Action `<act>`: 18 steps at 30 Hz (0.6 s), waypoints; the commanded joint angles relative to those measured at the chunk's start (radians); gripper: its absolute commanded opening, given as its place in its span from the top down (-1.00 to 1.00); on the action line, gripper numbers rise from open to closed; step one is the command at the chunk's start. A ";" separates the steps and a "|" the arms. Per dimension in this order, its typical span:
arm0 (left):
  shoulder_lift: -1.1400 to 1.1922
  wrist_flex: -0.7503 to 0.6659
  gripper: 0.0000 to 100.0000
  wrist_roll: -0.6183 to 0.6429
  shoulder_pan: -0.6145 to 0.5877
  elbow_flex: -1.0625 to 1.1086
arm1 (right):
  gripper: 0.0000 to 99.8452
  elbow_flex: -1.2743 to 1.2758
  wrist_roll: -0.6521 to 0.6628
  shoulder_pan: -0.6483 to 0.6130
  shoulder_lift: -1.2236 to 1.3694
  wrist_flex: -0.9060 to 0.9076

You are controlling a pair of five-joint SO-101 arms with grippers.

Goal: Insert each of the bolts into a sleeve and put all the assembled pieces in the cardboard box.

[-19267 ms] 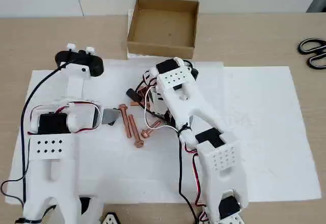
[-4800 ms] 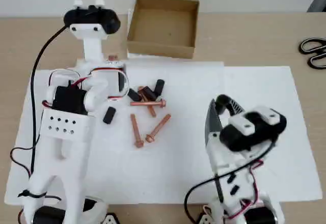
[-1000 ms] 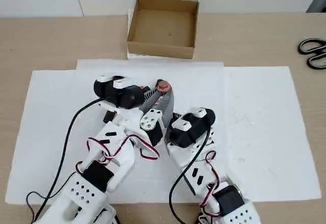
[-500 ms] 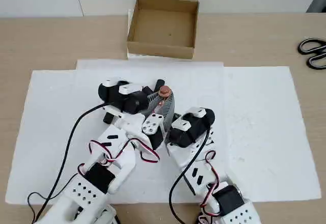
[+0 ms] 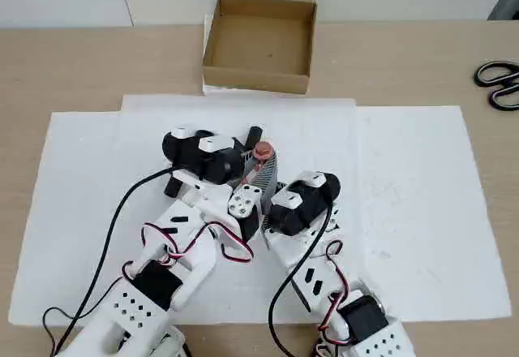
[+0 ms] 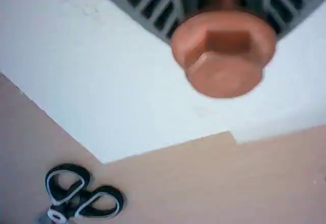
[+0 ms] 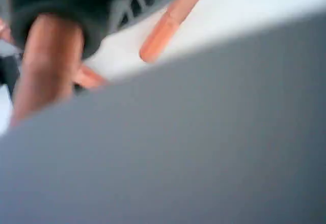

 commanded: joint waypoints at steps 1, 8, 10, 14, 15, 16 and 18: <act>-0.009 0.015 0.89 -0.012 0.000 -0.031 | 0.99 -0.014 -0.009 -0.001 -0.018 -0.007; -0.011 0.063 0.82 -0.012 0.003 -0.033 | 0.99 -0.014 -0.009 -0.001 -0.018 -0.007; -0.011 0.063 0.80 -0.012 0.003 -0.033 | 0.99 -0.014 -0.009 -0.001 -0.018 -0.007; -0.011 0.075 0.71 -0.012 0.021 -0.033 | 0.99 -0.014 -0.009 -0.001 -0.018 -0.007; -0.011 0.086 0.71 -0.012 0.034 -0.039 | 0.99 -0.014 -0.009 -0.001 -0.018 -0.007; -0.005 0.097 0.71 -0.012 0.043 -0.048 | 0.99 -0.014 -0.009 -0.001 -0.018 -0.007; -0.003 0.109 0.71 -0.012 0.046 -0.061 | 0.99 -0.014 -0.009 -0.001 -0.018 -0.007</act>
